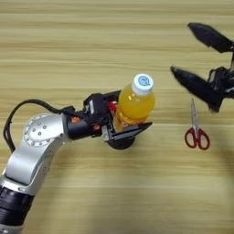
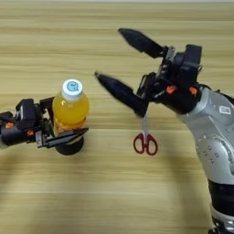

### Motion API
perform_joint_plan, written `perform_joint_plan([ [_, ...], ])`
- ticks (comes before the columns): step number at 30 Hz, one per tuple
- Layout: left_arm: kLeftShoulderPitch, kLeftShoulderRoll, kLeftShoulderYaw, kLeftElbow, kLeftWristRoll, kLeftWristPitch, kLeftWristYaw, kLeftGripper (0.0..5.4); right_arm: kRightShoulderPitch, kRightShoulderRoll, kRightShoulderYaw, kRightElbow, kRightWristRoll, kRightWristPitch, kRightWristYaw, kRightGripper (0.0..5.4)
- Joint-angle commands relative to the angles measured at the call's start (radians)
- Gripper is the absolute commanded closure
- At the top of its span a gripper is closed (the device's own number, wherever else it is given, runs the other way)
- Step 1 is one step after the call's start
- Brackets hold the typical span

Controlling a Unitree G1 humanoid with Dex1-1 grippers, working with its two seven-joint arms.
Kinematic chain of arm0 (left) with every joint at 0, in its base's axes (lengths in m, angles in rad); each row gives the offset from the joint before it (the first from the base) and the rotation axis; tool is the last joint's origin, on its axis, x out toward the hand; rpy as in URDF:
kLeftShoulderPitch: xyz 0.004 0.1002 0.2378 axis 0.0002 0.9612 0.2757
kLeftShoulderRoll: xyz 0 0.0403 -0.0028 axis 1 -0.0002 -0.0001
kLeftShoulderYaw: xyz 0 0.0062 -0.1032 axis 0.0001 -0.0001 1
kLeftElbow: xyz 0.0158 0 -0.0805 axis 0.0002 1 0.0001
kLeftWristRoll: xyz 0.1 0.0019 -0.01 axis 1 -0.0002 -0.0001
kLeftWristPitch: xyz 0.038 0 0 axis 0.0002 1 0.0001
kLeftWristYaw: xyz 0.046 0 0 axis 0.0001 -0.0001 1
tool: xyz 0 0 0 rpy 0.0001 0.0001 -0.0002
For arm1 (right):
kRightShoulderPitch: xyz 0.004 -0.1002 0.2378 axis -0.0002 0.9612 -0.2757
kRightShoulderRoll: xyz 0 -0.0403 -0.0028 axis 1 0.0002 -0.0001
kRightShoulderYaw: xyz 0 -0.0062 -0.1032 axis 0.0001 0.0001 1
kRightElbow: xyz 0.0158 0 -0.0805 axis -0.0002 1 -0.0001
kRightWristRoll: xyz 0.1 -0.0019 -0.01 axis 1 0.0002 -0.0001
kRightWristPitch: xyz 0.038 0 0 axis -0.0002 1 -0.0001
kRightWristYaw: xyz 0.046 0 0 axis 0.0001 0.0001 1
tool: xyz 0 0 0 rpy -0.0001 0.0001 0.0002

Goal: Move the objects on the table

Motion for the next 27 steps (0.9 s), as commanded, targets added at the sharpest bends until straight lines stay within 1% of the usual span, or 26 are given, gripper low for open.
perform_joint_plan([
  [1,0.003,-0.007,0.034,-0.01,-0.019,-0.022,0.017,1.99,-0.063,0.065,-0.01,0.149,-0.134,-0.038,-0.146,0.0],
  [2,0.004,-0.008,0.038,-0.009,-0.021,-0.022,0.018,1.99,-0.072,0.082,0.0,0.194,-0.194,-0.074,-0.177,0.0],
  [4,0.007,-0.009,0.048,-0.009,-0.022,-0.024,0.021,1.99,-0.085,0.117,0.014,0.279,-0.288,-0.123,-0.235,0.0],
  [5,0.009,-0.009,0.053,-0.01,-0.024,-0.023,0.023,1.99,-0.092,0.134,0.014,0.321,-0.322,-0.144,-0.262,0.0],
  [8,0.018,-0.007,0.079,-0.018,-0.038,-0.017,0.031,1.99,-0.116,0.176,0.005,0.501,-0.449,-0.237,-0.364,0.0],
  [9,0.019,-0.007,0.086,-0.019,-0.041,-0.015,0.035,1.99,-0.124,0.182,0.002,0.556,-0.484,-0.267,-0.39,0.0],
  [11,0.024,-0.008,0.099,-0.022,-0.047,-0.013,0.043,1.99,-0.141,0.195,-0.011,0.674,-0.535,-0.323,-0.439,0.0],
  [14,0.032,-0.006,0.12,-0.029,-0.057,-0.015,0.053,1.99,-0.159,0.2,-0.009,0.81,-0.62,-0.438,-0.486,0.0],
  [17,0.036,-0.012,0.156,-0.041,-0.084,-0.006,0.077,1.99,-0.179,0.207,-0.017,0.926,-0.665,-0.535,-0.52,0.0],
  [20,0.047,-0.016,0.192,-0.048,-0.108,0.009,0.108,1.99,-0.201,0.209,-0.026,1.02,-0.69,-0.603,-0.55,0.0],
  [23,0.064,-0.016,0.22,-0.049,-0.119,0.016,0.133,1.99,-0.218,0.213,-0.031,1.06,-0.689,-0.639,-0.552,0.0],
  [27,0.069,-0.045,0.29,-0.035,-0.118,0.028,0.242,1.99,-0.23,0.216,-0.031,1.096,-0.692,-0.671,-0.558,0.0],
])
